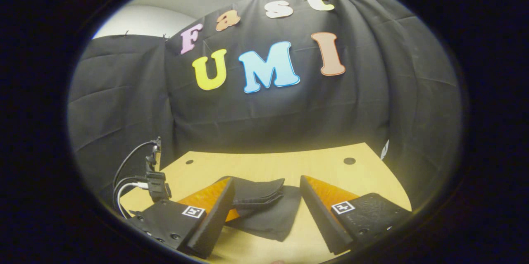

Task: Grasp the waist and the cuffs of the jeans and fold them to make the two legs overlap; first hold the waist and fold one-third of the jeans toward the cuffs, then hold the cuffs and fold the remaining one-third in the same direction to finish folding.

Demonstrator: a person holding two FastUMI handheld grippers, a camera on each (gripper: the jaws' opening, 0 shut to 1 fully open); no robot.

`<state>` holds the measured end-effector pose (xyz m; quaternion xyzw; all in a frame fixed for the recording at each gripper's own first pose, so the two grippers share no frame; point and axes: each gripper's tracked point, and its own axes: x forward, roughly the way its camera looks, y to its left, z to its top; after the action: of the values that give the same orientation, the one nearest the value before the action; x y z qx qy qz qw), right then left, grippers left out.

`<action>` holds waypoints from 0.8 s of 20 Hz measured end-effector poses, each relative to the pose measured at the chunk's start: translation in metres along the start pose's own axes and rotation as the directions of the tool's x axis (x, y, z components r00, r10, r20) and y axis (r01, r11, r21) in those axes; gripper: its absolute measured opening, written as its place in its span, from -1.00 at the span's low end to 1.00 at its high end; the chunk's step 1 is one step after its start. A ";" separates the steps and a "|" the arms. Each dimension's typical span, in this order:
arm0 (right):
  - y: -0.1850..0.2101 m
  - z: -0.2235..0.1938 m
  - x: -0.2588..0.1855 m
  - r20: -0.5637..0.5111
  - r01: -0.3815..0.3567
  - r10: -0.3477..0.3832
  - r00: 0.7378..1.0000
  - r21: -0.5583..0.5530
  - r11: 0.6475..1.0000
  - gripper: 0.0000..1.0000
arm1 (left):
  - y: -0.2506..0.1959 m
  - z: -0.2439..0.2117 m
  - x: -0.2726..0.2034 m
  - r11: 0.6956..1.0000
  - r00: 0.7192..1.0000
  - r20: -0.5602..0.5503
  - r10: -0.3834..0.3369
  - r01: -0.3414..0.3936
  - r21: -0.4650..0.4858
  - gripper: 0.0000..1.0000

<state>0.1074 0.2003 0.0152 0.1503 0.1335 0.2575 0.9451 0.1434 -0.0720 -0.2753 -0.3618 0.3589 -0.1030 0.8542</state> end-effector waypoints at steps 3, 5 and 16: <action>-0.007 0.008 -0.005 0.024 0.004 -0.004 1.000 0.012 1.000 0.89 | -0.005 -0.004 -0.005 0.997 0.999 -0.033 0.019 -0.016 0.077 0.02; -0.009 0.014 -0.007 0.042 0.007 -0.008 0.999 0.030 1.000 0.89 | -0.016 0.005 -0.014 0.987 1.000 -0.005 0.026 -0.025 0.157 0.56; -0.006 0.033 -0.025 0.142 0.085 -0.092 0.986 0.059 0.995 0.89 | -0.100 0.138 -0.138 0.788 0.903 0.421 -0.083 -0.199 0.583 0.93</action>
<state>0.0998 0.1745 0.0473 0.1873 0.0779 0.2000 0.9586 0.1471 -0.0087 -0.0655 -0.0673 0.1225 -0.1055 0.9845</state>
